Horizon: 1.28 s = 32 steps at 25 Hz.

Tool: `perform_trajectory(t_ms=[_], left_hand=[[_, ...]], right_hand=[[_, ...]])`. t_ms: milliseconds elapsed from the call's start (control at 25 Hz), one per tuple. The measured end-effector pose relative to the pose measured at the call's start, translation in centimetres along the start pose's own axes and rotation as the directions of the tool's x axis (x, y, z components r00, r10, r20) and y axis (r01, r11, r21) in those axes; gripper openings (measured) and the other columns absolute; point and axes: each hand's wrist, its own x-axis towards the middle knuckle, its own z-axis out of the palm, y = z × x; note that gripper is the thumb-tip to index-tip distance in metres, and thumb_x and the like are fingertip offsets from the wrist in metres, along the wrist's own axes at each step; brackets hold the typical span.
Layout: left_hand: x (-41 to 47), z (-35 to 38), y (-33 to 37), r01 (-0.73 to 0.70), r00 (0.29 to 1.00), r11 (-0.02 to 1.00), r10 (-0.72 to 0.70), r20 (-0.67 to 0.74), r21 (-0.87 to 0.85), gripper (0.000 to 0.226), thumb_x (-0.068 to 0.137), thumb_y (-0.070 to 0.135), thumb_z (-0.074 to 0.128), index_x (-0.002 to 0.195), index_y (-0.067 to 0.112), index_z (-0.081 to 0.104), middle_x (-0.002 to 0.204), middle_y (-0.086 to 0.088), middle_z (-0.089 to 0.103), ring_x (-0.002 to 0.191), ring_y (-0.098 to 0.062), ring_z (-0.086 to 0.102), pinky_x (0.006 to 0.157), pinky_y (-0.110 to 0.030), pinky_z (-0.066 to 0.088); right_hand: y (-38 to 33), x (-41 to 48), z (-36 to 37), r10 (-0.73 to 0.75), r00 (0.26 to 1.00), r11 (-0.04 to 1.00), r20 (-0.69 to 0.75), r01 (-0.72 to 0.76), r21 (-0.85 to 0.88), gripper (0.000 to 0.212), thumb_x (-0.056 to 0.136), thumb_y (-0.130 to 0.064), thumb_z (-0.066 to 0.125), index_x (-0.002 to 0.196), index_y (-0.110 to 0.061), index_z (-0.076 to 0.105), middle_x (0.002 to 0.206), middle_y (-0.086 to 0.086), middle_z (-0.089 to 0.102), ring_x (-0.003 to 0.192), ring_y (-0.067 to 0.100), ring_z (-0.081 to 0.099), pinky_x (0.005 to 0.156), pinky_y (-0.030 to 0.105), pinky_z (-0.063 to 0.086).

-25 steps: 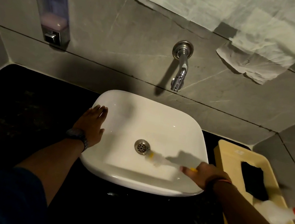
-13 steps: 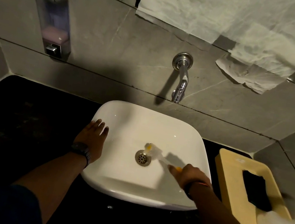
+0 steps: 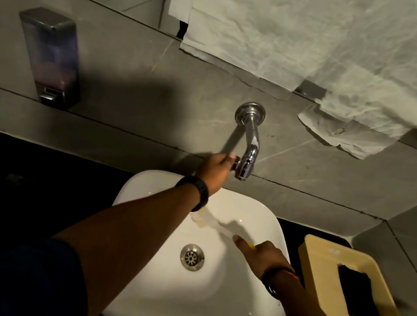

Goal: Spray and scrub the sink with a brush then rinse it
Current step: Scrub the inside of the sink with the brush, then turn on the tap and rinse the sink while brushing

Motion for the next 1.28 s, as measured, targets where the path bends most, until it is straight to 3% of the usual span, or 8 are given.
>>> perform_trajectory(t_ms=[160,320,440,520,720,1040,1160,1280], left_hand=[[0.3,2.4,0.3,0.025,0.999,0.986,-0.021,0.024,-0.164,0.040,0.099,0.032,0.029,0.089,0.017,0.065,0.100,-0.015,0.070,0.099,-0.032,0.064,0.095,-0.037,0.045],[1.3,2.5,0.1,0.084,0.994,0.969,-0.065,0.086,-0.232,0.035,0.100,0.028,0.028,0.084,0.021,0.058,0.060,0.002,0.069,0.071,-0.017,0.063,0.073,-0.029,0.047],[2.4,1.5,0.7,0.109,0.994,0.983,-0.108,0.016,-0.146,0.018,0.093,0.014,0.049,0.089,0.007,0.065,0.070,-0.004,0.071,0.073,-0.016,0.065,0.074,-0.038,0.055],[1.7,0.6,0.9,0.074,0.995,0.991,-0.080,-0.054,-0.111,0.016,0.089,0.022,0.057,0.082,0.015,0.068,0.069,0.006,0.073,0.069,-0.007,0.067,0.065,-0.022,0.056],[-0.1,0.0,1.8,0.037,0.999,0.997,-0.035,-0.027,0.073,0.011,0.078,0.026,0.071,0.088,0.023,0.069,0.081,0.007,0.072,0.078,-0.003,0.066,0.063,-0.013,0.046],[-0.4,0.7,3.3,0.024,0.998,0.973,-0.011,-0.059,0.231,0.021,0.078,0.017,0.072,0.097,0.008,0.070,0.094,-0.010,0.073,0.084,-0.017,0.065,0.083,-0.028,0.048],[-0.4,0.9,3.2,0.037,0.996,0.974,-0.018,-0.087,0.225,0.019,0.078,0.017,0.072,0.095,0.010,0.071,0.095,-0.010,0.073,0.087,-0.018,0.065,0.085,-0.030,0.048],[-0.6,1.1,3.2,0.055,0.993,0.976,-0.033,-0.110,0.210,0.021,0.079,0.017,0.071,0.098,0.010,0.070,0.097,-0.009,0.072,0.090,-0.019,0.065,0.087,-0.032,0.048]], right_hand=[[1.1,0.8,-1.5,0.003,1.000,0.986,-0.014,0.000,0.169,0.065,0.066,-0.086,0.048,0.058,-0.021,0.047,0.057,0.000,0.052,0.057,0.022,0.052,0.053,0.028,0.038],[2.4,1.4,-3.0,0.007,0.990,0.918,0.141,-0.062,0.391,0.067,0.067,-0.080,0.057,0.049,-0.021,0.029,0.038,-0.005,0.028,0.031,0.015,0.024,0.037,0.020,0.022],[3.4,0.9,-4.2,0.021,0.950,0.915,0.311,-0.144,0.377,0.071,0.060,-0.086,0.053,0.045,-0.021,0.030,0.042,0.000,0.026,0.034,0.017,0.018,0.041,0.021,0.016],[4.2,0.7,-5.2,-0.006,0.928,0.916,0.372,-0.144,0.374,0.072,0.056,-0.089,0.052,0.044,-0.020,0.034,0.044,0.001,0.028,0.035,0.017,0.018,0.042,0.022,0.015],[4.5,0.0,-7.4,-0.165,0.955,0.920,0.246,0.059,0.388,0.071,0.053,-0.088,0.057,0.041,-0.021,0.034,0.040,0.000,0.030,0.032,0.017,0.023,0.040,0.022,0.020],[4.4,-1.7,-9.0,-0.445,0.893,0.826,-0.064,0.381,-0.415,0.074,0.062,-0.093,0.025,0.055,-0.023,0.048,0.059,-0.006,0.049,0.063,0.020,0.054,0.058,0.031,0.041],[3.8,-2.2,-9.1,-0.380,0.924,0.883,-0.030,0.354,-0.309,0.070,0.066,-0.089,0.036,0.051,-0.021,0.045,0.054,-0.006,0.048,0.058,0.019,0.053,0.055,0.029,0.038],[3.4,-2.5,-9.0,-0.199,0.967,0.974,0.162,0.176,0.145,0.066,0.067,-0.081,0.053,0.051,-0.018,0.040,0.045,-0.004,0.040,0.037,0.015,0.037,0.042,0.022,0.027]])
